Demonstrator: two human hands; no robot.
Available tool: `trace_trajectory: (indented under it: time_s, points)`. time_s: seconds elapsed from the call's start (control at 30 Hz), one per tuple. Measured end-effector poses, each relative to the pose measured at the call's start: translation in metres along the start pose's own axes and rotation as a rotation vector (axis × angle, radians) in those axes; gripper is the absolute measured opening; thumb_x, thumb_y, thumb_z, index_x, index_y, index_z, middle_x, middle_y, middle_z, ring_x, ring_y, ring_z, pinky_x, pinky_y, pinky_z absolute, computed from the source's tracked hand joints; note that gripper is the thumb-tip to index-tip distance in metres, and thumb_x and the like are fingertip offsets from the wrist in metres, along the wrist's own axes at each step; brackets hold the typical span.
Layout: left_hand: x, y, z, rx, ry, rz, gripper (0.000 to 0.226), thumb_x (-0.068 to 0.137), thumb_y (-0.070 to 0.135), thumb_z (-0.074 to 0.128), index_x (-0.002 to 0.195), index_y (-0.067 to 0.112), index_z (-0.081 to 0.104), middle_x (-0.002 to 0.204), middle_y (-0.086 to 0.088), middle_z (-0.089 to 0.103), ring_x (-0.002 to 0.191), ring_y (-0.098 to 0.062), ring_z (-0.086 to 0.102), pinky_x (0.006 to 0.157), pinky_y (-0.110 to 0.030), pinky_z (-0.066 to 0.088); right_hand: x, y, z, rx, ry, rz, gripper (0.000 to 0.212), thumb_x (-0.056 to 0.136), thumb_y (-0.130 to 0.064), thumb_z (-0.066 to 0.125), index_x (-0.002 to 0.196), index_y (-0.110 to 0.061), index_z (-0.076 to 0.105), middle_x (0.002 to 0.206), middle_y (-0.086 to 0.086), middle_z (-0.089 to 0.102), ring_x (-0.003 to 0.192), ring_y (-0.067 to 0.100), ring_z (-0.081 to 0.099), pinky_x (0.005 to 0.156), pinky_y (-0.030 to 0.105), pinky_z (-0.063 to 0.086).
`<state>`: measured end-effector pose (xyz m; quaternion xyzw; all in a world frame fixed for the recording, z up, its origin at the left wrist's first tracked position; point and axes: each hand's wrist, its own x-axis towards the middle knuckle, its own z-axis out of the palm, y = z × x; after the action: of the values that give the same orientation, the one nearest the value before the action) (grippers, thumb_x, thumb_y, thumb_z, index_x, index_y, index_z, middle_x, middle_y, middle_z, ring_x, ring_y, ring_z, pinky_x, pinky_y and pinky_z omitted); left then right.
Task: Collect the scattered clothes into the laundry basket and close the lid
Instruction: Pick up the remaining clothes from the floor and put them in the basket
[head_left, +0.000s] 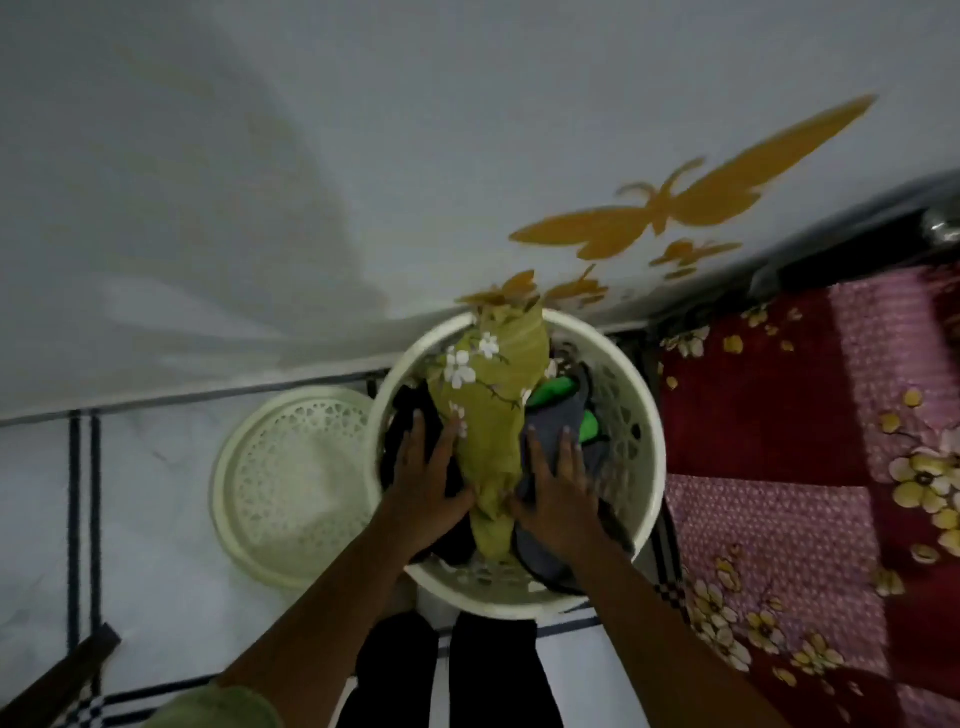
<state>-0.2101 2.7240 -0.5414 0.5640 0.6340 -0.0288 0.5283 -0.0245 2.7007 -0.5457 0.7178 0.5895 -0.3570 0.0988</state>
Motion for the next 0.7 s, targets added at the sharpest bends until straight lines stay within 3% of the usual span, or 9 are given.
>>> trace_trajectory:
  time_s: [0.1,0.17,0.3,0.47,0.53,0.57,0.63,0.7]
  points:
    - [0.032,-0.023,0.032,0.267,-0.013,0.074,0.089,0.068,0.078,0.023,0.140,0.048,-0.019,0.159,-0.003,-0.024,0.147,-0.032,-0.017,0.116,-0.053,0.014,0.039,0.022,0.035,-0.211,-0.105,-0.020,0.084,0.091,-0.060,0.043,0.154,-0.026,-0.001,0.161,0.010,-0.020,0.149,0.034,-0.010,0.116,0.058,0.015]
    - [0.053,-0.034,0.049,0.329,-0.006,0.059,0.094,0.065,0.079,0.017,0.146,0.041,-0.013,0.160,-0.007,-0.020,0.146,-0.037,-0.015,0.115,-0.054,0.016,0.061,0.030,0.052,-0.289,-0.155,0.002,0.087,0.091,-0.058,0.044,0.154,-0.021,-0.003,0.160,0.010,-0.024,0.149,0.035,-0.014,0.117,0.060,0.012]
    - [0.092,-0.050,0.069,0.433,0.011,0.025,0.081,0.088,0.058,0.044,0.151,0.033,0.000,0.160,-0.012,-0.015,0.146,-0.042,-0.008,0.114,-0.056,0.018,0.094,0.036,0.075,-0.312,-0.220,0.011,0.079,0.091,-0.058,0.046,0.153,-0.031,0.005,0.160,0.008,-0.026,0.148,0.036,-0.016,0.115,0.064,0.009]
    - [0.110,-0.058,0.060,0.389,-0.117,-0.025,0.082,0.087,0.056,0.049,0.150,0.040,0.000,0.161,-0.010,-0.014,0.146,-0.041,-0.010,0.115,-0.058,0.019,0.104,0.040,0.062,-0.208,-0.341,0.004,0.084,0.089,-0.058,0.051,0.153,-0.035,0.002,0.160,0.006,-0.024,0.148,0.035,-0.015,0.114,0.063,0.010]
    - [0.099,-0.050,0.044,0.322,-0.151,-0.027,0.079,0.086,0.054,0.052,0.150,0.037,0.008,0.162,-0.012,-0.004,0.147,-0.039,-0.002,0.116,-0.055,0.018,0.093,0.044,0.046,-0.105,-0.330,-0.021,0.081,0.090,-0.052,0.054,0.153,-0.033,0.007,0.162,0.012,-0.012,0.149,0.038,-0.005,0.116,0.058,0.018]
    - [0.083,-0.043,0.032,0.254,-0.120,-0.007,0.071,0.089,0.049,0.052,0.150,0.033,0.019,0.161,-0.013,0.010,0.147,-0.038,0.010,0.116,-0.051,0.022,0.081,0.040,0.034,-0.062,-0.258,-0.055,0.075,0.091,-0.046,0.056,0.153,-0.029,0.017,0.162,0.018,0.002,0.148,0.041,0.007,0.113,0.054,0.027]
    - [0.043,-0.034,0.016,0.057,0.092,0.092,0.046,0.094,0.034,0.049,0.139,0.023,0.045,0.144,-0.011,0.047,0.131,-0.029,0.045,0.104,-0.037,0.041,0.051,0.030,0.015,0.019,-0.011,-0.155,0.050,0.093,-0.031,0.057,0.139,-0.015,0.048,0.143,0.026,0.040,0.132,0.044,0.039,0.097,0.047,0.045]
    - [-0.004,-0.037,0.005,-0.134,0.387,0.150,0.032,0.096,0.028,0.047,0.125,0.020,0.059,0.121,-0.003,0.067,0.107,-0.017,0.063,0.087,-0.029,0.050,0.012,0.006,0.004,0.122,0.176,-0.210,0.032,0.094,-0.027,0.054,0.119,-0.009,0.063,0.117,0.021,0.058,0.108,0.039,0.056,0.082,0.043,0.048]
